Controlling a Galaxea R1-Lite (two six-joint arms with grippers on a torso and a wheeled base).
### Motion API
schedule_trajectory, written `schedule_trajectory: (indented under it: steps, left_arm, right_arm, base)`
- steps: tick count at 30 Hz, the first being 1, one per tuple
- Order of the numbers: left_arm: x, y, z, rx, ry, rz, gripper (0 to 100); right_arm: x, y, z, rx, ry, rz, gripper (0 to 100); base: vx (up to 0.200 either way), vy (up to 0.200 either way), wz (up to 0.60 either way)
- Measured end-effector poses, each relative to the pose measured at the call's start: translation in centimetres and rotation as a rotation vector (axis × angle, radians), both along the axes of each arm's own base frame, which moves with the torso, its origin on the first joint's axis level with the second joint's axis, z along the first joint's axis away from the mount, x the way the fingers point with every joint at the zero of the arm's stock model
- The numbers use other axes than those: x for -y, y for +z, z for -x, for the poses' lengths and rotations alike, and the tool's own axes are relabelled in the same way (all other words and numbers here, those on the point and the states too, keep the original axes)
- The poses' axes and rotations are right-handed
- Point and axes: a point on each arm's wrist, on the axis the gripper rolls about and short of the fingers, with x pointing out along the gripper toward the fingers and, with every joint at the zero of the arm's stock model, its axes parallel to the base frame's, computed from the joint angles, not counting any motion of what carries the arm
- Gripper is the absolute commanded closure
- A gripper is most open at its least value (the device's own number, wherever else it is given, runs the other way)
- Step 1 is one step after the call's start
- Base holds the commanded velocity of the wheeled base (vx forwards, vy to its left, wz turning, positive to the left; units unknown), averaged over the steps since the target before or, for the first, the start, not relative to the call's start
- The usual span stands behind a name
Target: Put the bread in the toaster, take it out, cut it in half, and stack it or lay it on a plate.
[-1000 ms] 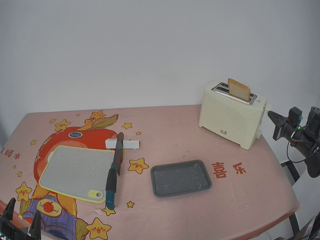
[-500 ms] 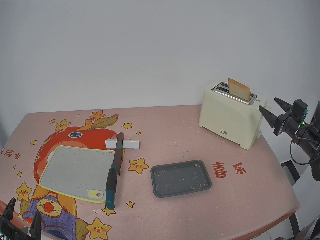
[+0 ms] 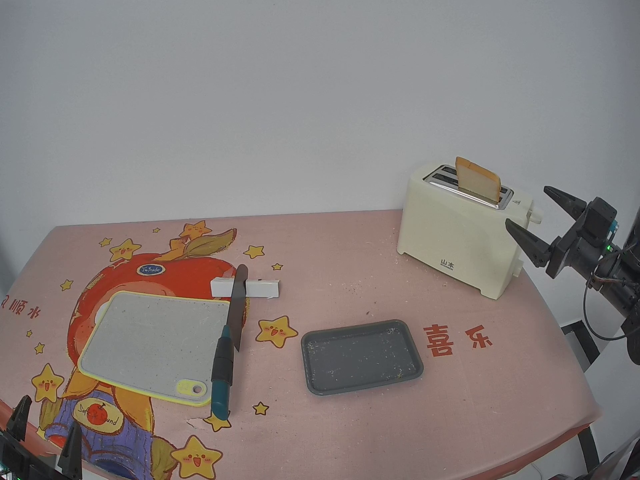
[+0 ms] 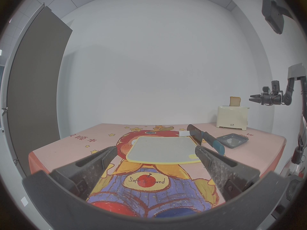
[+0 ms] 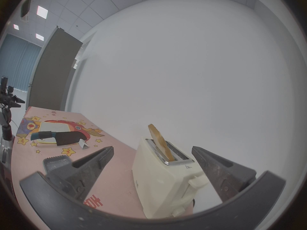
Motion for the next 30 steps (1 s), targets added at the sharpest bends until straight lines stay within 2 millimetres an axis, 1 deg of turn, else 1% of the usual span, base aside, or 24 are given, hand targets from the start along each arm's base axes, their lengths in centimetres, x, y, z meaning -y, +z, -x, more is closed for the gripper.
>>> schedule_trajectory:
  steps: [7, 11, 15, 21, 28, 29, 30]
  left_arm:
    - [0.0, 0.0, 0.0, 0.000, 0.000, 0.000, 0]
    - [0.0, 0.0, 0.0, 0.000, 0.000, 0.000, 0]
    - [0.0, 0.0, 0.0, 0.000, 0.000, 0.000, 0]
    - [0.0, 0.0, 0.0, 0.000, 0.000, 0.000, 0]
    - [0.0, 0.0, 0.0, 0.000, 0.000, 0.000, 0]
    - [0.0, 0.0, 0.0, 0.000, 0.000, 0.000, 0]
    - [0.0, 0.0, 0.0, 0.000, 0.000, 0.000, 0]
  right_arm:
    - [0.5, 0.9, -3.2, 0.036, -0.005, 0.079, 0]
    - [0.4, 1.1, -4.8, 0.052, 0.016, 0.108, 0]
    - [-0.3, 0.9, -6.2, 0.061, 0.038, 0.128, 0]
    - [-1.0, 0.1, -7.5, 0.048, 0.059, 0.132, 0]
    - [-1.3, -0.2, -8.4, 0.045, 0.065, 0.133, 0]
    - [-1.4, -0.2, -8.5, 0.046, 0.066, 0.133, 100]
    - [-1.4, -0.2, -8.6, 0.046, 0.066, 0.133, 100]
  base:
    - [0.000, 0.000, 0.00]
    - [0.000, 0.000, 0.00]
    - [0.000, 0.000, 0.00]
    - [0.000, 0.000, 0.00]
    - [0.000, 0.000, 0.00]
    - [0.000, 0.000, 0.00]
    - [0.000, 0.000, 0.00]
